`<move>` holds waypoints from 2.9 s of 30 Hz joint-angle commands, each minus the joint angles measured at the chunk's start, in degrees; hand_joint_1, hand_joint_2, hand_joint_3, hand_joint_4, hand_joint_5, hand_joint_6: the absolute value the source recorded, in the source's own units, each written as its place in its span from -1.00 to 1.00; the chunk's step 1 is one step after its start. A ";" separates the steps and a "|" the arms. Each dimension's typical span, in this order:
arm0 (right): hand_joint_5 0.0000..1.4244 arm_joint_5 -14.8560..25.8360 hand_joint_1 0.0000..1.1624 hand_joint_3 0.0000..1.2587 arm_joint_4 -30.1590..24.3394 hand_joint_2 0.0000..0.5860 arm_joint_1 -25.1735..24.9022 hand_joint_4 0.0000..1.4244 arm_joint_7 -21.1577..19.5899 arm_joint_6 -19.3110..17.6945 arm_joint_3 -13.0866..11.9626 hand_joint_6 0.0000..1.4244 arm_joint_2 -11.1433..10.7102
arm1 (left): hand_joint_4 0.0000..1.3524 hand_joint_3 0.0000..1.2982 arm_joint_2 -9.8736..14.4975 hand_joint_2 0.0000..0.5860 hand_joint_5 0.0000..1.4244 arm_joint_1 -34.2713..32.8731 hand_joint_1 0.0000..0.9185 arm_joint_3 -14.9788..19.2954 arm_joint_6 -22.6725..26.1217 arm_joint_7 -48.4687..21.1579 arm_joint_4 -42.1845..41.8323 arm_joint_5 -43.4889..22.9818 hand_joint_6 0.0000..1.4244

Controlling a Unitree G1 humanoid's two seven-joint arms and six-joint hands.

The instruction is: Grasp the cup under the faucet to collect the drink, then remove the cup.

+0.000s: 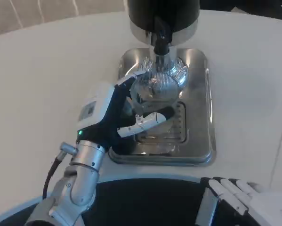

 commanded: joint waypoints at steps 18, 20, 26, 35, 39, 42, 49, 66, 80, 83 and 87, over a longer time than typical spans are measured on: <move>-1.00 -1.12 -0.63 -1.00 -0.82 0.59 -2.14 -1.00 -0.95 2.11 2.82 -1.00 7.39 | -1.00 -0.90 5.82 -0.93 -0.68 5.35 -0.83 1.43 -2.12 -6.60 -8.16 -4.70 -0.52; -1.00 -1.26 -0.63 -1.00 -0.82 0.59 -2.37 -1.00 -1.16 2.62 3.19 -1.00 7.27 | -1.00 -0.90 6.58 -0.94 -0.69 5.96 -0.83 1.79 -3.39 -6.82 -7.81 -5.25 -0.52; -1.00 -1.70 -0.63 -1.00 -0.82 0.59 -3.19 -1.00 -1.76 5.40 5.03 -1.00 6.99 | -1.00 -0.92 8.75 -0.97 -0.69 9.71 -0.87 5.53 -5.99 -9.15 -7.85 -10.24 -0.52; -1.00 -3.84 -0.64 -1.00 -0.82 0.63 -15.48 -1.00 -1.41 26.67 10.39 -1.00 6.83 | -0.88 -0.88 13.26 -0.87 -0.65 17.38 -0.88 8.13 -6.69 -10.98 -14.33 -10.60 -0.51; -1.00 -5.04 -0.65 -1.00 -0.60 0.81 -23.81 -1.00 -2.17 41.62 13.72 -1.00 4.23 | -0.85 -0.88 14.27 -0.79 -0.66 21.02 -0.91 8.77 -6.53 -12.70 -17.55 -11.13 -0.51; -1.00 -4.83 -0.64 -1.00 0.91 0.88 -30.16 -1.00 -4.25 48.79 15.79 -1.00 2.08 | -0.85 -0.88 14.89 -0.77 -0.67 23.71 -0.92 9.67 -6.46 -13.97 -19.73 -11.81 -0.54; -1.00 -2.72 -0.64 -1.00 4.41 0.91 -38.31 -1.00 -9.06 56.86 20.66 -1.00 -0.85 | -0.85 -0.88 15.65 -0.77 -0.69 28.14 -0.92 11.51 -5.85 -16.04 -23.93 -12.40 -0.54; -1.00 9.83 -0.66 -1.00 9.06 0.93 -48.88 -1.00 -16.75 64.75 22.54 -1.00 -7.41 | -0.85 -0.86 15.32 -0.73 -0.70 35.40 -0.92 14.98 -3.96 -19.07 -32.33 -12.59 -0.56; -1.00 18.66 -0.67 -1.00 9.50 0.92 -55.44 -1.00 -20.63 71.90 22.01 -1.00 -14.37 | -0.85 -0.84 18.73 -0.74 -0.71 39.24 -0.92 15.96 -5.28 -18.98 -37.47 -7.04 -0.56; -1.00 20.58 -0.67 -1.00 9.61 0.91 -56.18 -1.00 -21.82 73.06 22.14 -1.00 -15.61 | -0.84 -0.82 20.13 -0.74 -0.71 40.40 -0.92 16.12 -6.01 -18.58 -38.39 -5.11 -0.56; -1.00 23.14 -0.68 -1.00 10.48 0.89 -57.75 -1.00 -23.35 74.19 22.50 -1.00 -16.80 | -0.84 -0.82 22.14 -0.74 -0.71 42.35 -0.92 16.21 -7.18 -18.41 -39.02 -2.90 -0.56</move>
